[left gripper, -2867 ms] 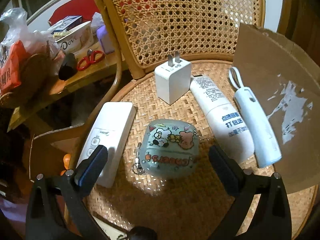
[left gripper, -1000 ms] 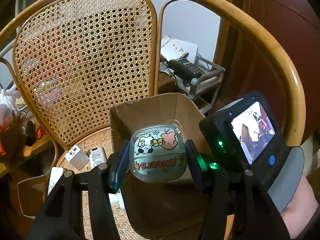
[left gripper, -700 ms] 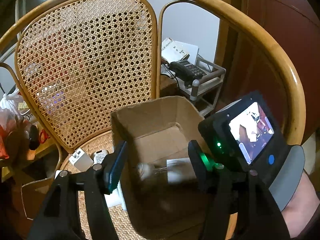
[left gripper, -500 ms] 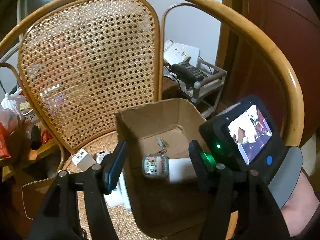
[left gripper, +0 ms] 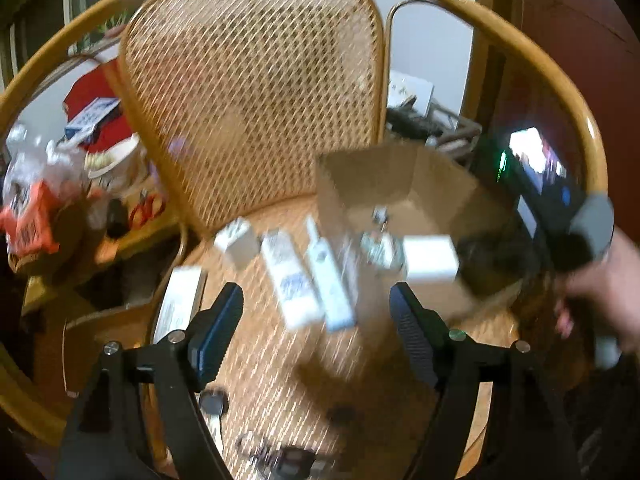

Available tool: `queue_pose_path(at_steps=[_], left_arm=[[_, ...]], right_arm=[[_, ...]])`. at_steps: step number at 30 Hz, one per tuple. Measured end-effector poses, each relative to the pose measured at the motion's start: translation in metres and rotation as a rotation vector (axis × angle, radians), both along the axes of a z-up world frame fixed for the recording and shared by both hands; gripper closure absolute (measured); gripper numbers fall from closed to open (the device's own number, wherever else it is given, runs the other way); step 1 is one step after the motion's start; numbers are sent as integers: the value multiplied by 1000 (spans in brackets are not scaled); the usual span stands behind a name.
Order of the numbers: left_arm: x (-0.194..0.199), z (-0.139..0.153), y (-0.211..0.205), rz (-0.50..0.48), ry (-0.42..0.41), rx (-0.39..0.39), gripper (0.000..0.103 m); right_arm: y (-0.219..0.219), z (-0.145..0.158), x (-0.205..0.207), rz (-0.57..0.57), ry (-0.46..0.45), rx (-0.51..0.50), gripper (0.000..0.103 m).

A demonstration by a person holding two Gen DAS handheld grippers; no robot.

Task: Organize rigid objects
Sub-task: 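Reach down and grasp the silver key ring with the left tool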

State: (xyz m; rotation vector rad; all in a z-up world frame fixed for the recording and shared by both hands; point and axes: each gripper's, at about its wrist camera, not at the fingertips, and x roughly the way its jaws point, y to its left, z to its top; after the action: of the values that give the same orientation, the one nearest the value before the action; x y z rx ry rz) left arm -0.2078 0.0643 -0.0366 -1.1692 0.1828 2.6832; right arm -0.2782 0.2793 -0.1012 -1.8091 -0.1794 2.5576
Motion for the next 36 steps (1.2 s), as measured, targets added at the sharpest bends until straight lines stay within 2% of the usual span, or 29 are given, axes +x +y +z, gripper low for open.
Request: queue_pose_path(at_steps=[6, 11, 18, 27, 31, 33, 36], left_arm=[[27, -39, -15, -1, -88, 1, 28], [41, -54, -7, -26, -107, 2, 28], [52, -67, 3, -56, -129, -4, 28], [41, -105, 17, -68, -200, -30, 29], [33, -109, 19, -68, -204, 5, 29], [32, -109, 21, -80, -200, 9, 40], [36, -109, 24, -86, -197, 0, 40]], right_arm=[[-2, -3, -2, 46, -17, -3, 92], [-2, -1, -3, 130, -48, 8, 95], [-16, -1, 3, 284, -76, 100, 93], [-15, 0, 7, 258, -83, 92, 93], [-15, 0, 7, 260, -83, 100, 92], [-16, 0, 8, 260, -82, 98, 92], [-17, 0, 9, 257, -85, 98, 92]])
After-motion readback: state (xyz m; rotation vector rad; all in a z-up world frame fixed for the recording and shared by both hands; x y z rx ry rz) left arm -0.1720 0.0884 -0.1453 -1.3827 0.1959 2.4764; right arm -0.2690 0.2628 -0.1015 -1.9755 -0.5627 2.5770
